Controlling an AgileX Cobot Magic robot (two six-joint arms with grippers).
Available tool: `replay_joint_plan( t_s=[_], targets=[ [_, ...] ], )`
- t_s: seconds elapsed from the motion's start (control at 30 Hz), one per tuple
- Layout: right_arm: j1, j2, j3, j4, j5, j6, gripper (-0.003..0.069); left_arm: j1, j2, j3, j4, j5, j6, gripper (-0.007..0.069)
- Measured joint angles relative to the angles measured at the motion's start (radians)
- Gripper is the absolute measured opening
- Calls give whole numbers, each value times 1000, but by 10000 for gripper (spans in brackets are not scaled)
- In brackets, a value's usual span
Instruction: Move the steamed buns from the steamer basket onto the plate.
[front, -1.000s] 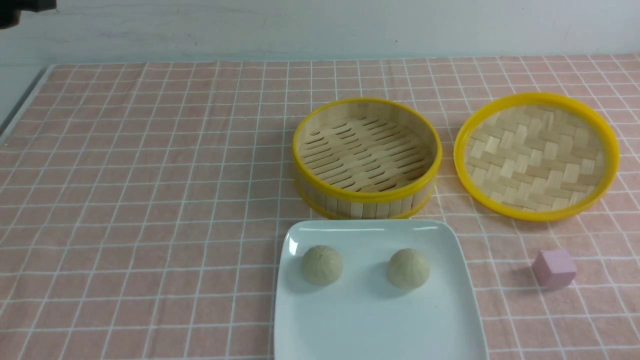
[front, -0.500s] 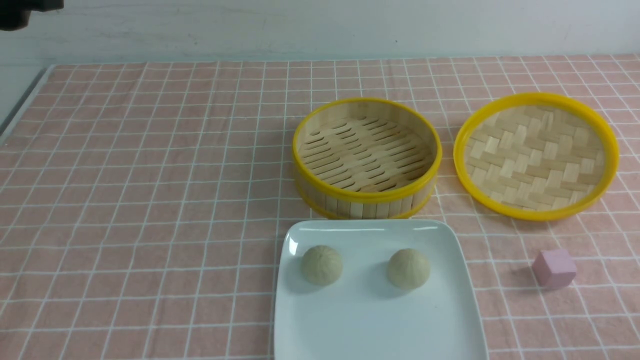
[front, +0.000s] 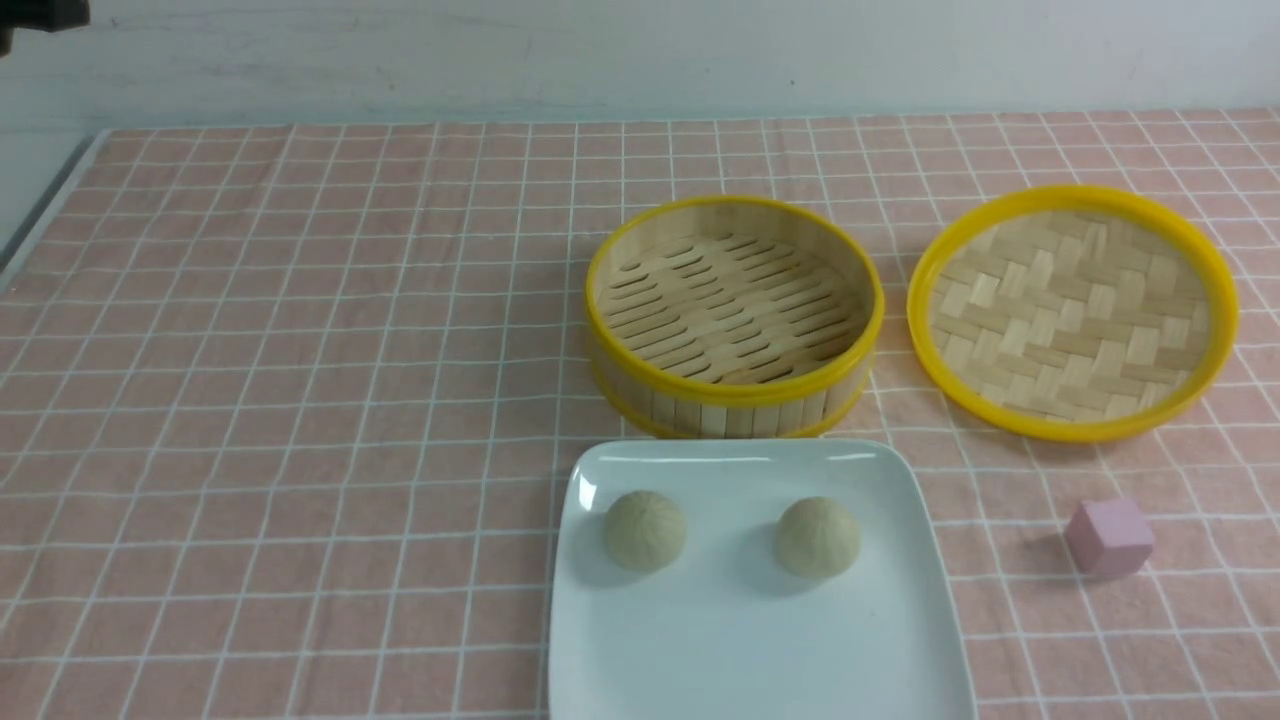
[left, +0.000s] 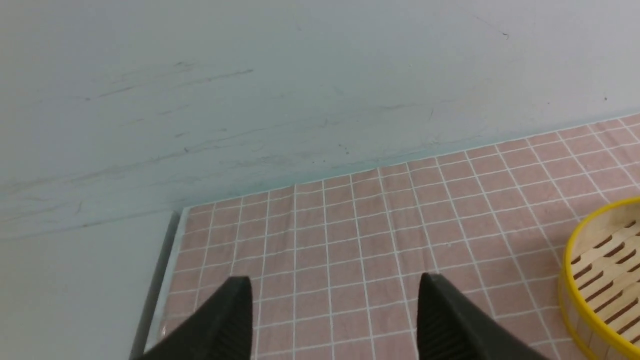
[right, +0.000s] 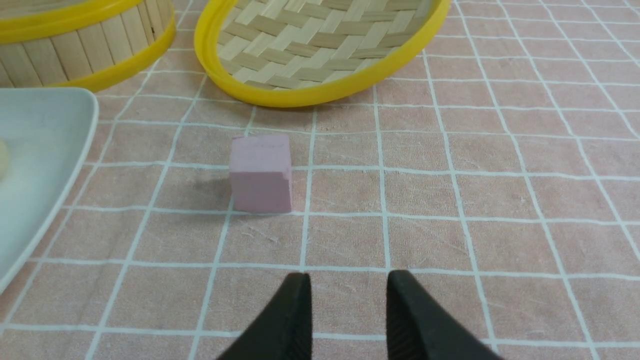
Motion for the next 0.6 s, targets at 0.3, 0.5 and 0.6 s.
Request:
replay_joint_plan(
  t_s=[0.3, 0.5, 0.6],
  targets=[
    [0, 0, 0, 0, 0, 0, 239, 279, -200, 548, -181, -253, -56, 452],
    [0, 0, 0, 0, 0, 0, 239, 484, -533, 1053, -216, -561, -65, 452],
    [0, 0, 0, 0, 0, 0, 239, 524, -674, 1194, -227, -617, -99, 452]
  ],
)
